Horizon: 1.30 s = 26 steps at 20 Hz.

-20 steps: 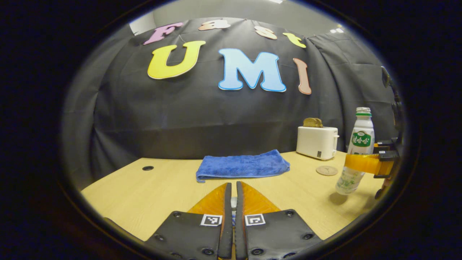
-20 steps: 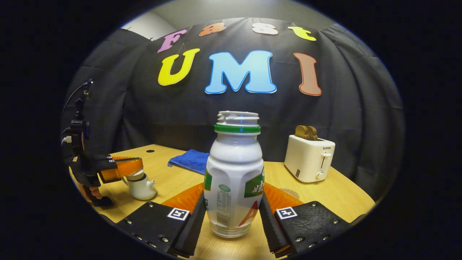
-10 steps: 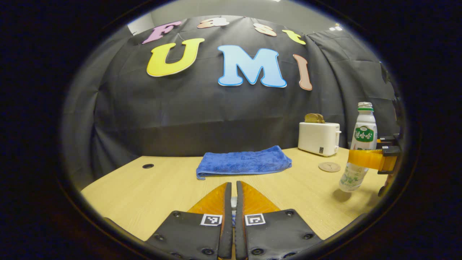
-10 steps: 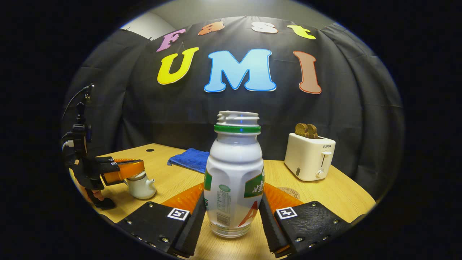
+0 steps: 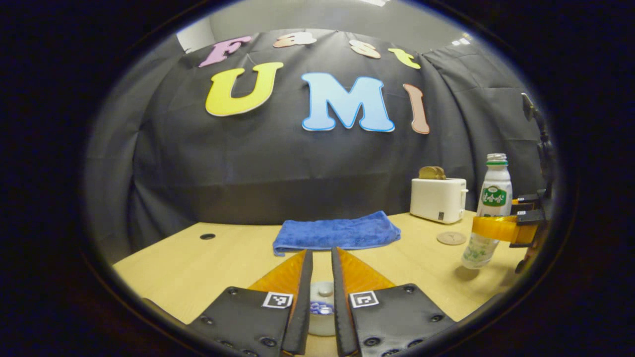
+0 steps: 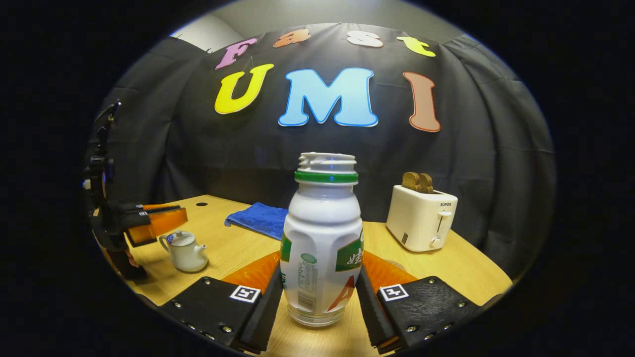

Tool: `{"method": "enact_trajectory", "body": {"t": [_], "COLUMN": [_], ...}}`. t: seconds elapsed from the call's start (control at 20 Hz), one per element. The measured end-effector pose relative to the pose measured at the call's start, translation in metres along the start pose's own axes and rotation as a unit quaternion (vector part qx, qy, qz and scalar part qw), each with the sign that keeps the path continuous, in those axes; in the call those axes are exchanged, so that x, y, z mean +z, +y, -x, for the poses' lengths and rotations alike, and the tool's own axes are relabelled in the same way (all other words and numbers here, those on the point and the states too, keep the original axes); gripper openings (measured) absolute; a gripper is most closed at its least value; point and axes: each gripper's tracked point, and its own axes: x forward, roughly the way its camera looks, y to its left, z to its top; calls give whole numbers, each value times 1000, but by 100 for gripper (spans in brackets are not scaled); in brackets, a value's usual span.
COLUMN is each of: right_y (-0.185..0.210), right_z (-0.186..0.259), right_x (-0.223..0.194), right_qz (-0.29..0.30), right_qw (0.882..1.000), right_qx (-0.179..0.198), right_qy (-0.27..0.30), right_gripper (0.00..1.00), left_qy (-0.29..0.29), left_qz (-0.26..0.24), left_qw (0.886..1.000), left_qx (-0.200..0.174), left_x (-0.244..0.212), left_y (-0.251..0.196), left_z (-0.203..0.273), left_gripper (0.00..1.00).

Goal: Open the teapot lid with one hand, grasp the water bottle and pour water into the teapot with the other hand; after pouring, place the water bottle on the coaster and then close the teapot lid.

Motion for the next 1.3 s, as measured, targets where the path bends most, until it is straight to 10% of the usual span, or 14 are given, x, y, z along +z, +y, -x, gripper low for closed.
{"method": "enact_trajectory", "body": {"t": [0.35, 1.3], "right_y": [-5, -89], "right_z": [-7, -98], "right_x": [-1, -61], "right_qz": [-33, -38], "right_qw": [999, 986], "right_qx": [-34, -156], "right_qy": [-6, 45], "right_gripper": [72, 72], "left_qy": [-31, -15], "left_qz": [22, 48], "left_qw": [999, 998], "left_qx": [-23, -22], "left_x": [35, 20], "left_y": [-14, -11], "left_z": [70, 124], "left_gripper": [77, 78]}}
